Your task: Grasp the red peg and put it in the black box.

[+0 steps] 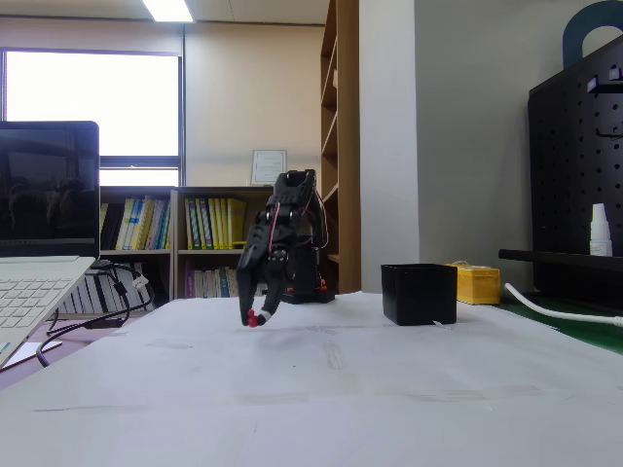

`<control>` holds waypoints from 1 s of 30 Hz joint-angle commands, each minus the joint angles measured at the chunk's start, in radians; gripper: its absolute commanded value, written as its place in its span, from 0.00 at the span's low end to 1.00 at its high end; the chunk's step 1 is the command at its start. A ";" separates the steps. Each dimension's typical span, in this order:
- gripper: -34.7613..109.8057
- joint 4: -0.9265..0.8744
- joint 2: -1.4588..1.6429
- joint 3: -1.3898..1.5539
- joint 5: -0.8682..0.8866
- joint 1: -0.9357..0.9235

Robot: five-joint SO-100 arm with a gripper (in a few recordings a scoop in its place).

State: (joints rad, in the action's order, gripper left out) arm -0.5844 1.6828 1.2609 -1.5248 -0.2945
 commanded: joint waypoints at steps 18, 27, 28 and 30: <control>0.24 -1.172 -0.115 0.733 0.313 0.465; 0.24 -1.282 -0.110 0.834 0.526 0.824; 0.24 -1.282 -0.104 0.841 0.555 0.856; 0.24 -1.282 -0.094 0.844 0.603 0.917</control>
State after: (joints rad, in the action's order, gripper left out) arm -1.7763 1.6582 2.0172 -0.9679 0.5461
